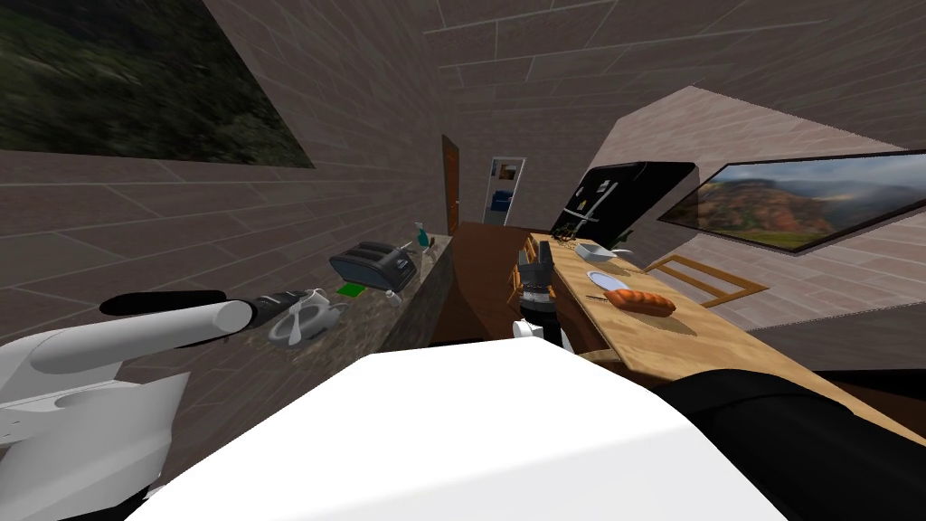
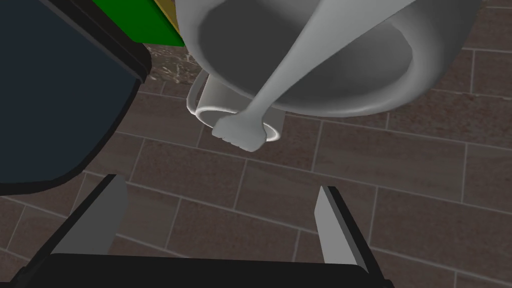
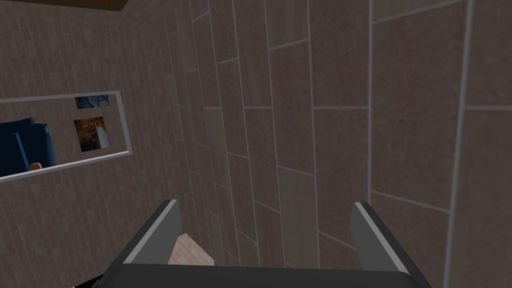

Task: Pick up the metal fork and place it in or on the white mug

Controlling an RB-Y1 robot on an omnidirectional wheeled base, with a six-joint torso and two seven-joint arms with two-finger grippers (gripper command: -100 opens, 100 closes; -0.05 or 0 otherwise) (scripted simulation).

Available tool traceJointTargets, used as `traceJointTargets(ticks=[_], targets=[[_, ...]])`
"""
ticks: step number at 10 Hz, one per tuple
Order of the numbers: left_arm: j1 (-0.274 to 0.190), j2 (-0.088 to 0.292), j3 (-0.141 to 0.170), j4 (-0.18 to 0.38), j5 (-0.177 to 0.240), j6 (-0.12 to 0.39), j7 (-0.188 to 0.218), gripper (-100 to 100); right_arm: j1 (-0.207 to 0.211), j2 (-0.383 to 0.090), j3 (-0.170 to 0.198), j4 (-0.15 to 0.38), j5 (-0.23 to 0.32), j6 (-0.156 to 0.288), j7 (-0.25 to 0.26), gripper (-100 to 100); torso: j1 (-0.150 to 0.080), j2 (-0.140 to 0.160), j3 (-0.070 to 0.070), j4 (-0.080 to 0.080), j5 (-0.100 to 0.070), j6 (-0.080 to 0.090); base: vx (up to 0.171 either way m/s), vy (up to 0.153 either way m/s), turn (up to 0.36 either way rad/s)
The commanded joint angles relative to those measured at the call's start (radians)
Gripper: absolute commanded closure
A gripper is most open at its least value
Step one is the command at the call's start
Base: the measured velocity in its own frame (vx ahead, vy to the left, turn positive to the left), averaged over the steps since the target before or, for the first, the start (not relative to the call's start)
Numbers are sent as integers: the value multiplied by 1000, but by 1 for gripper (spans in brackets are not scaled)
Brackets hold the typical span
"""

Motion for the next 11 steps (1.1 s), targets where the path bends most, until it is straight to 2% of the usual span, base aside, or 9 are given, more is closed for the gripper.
traceJointTargets(ticks=[1,4,5,6,11], targets=[[2,6,17,-24,14,31,-5,-100,0,0,0,0,0,0,0,0,0,0,0,0,0,0,29,-2,17],[3,20,48,-65,40,85,-14,-100,0,0,0,0,0,0,0,0,0,0,0,0,0,0,27,1,20],[3,16,42,-57,35,71,-12,-100,0,0,0,0,0,0,0,0,0,0,0,0,0,0,12,0,4],[3,17,43,-59,36,76,-12,0,0,0,0,0,0,0,0,0,0,1,0,0,0,0,0,0,0],[3,17,43,-59,36,75,-12,0,0,0,0,0,0,0,0,0,0,2,1,0,0,0,0,0,0]])
